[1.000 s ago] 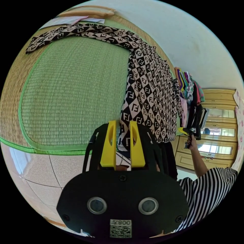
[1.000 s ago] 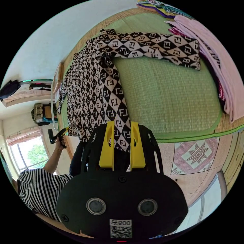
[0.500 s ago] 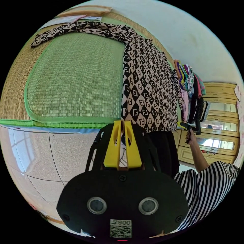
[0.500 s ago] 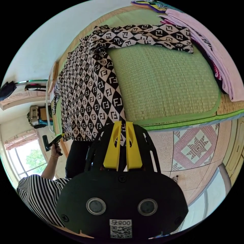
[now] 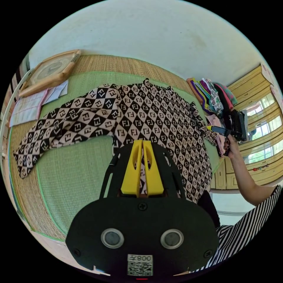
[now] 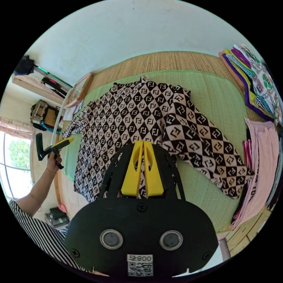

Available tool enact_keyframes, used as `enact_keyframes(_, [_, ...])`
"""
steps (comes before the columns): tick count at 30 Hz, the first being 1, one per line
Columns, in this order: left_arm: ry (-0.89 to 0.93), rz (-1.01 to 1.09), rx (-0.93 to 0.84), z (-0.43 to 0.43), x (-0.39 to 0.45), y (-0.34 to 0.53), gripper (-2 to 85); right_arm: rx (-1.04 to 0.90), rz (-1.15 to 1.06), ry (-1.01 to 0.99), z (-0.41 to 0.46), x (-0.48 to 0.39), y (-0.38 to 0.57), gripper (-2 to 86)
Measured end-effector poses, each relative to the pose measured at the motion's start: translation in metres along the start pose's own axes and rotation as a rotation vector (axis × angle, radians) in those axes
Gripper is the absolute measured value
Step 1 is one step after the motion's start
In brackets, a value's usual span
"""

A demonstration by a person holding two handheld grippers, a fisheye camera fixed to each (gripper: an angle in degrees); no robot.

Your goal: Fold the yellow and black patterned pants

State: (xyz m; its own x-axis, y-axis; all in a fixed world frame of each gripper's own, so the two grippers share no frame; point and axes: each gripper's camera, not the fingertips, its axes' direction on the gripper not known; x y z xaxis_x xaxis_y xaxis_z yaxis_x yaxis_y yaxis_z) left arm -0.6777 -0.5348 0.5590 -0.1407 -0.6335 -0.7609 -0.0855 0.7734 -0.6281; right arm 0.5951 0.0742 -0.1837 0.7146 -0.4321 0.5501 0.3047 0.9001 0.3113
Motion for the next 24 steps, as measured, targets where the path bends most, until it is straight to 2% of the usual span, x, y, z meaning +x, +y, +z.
enact_keyframes(4, [-0.065, -0.011, -0.027, 0.044, 0.009, -0.067, 0.2, -0.068, 0.028, 0.189, 0.034, 0.01, -0.039, 0.0])
enact_keyframes(8, [-0.324, -0.012, -0.145, 0.082, 0.002, -0.101, 0.0, -0.091, 0.101, 0.282, 0.04, 0.049, -0.044, 0.0])
enact_keyframes(10, [-0.29, 0.006, -0.121, 0.084, -0.003, -0.103, 0.0, -0.087, 0.156, 0.285, 0.04, 0.067, -0.045, 0.0])
enact_keyframes(14, [-0.352, -0.027, -0.093, 0.081, -0.008, -0.099, -0.1, -0.039, 0.221, 0.225, 0.036, 0.082, -0.051, 0.0])
enact_keyframes(24, [-0.361, -0.113, -0.05, 0.084, -0.007, -0.092, 0.0, -0.027, 0.164, 0.217, 0.047, 0.058, -0.051, 0.0])
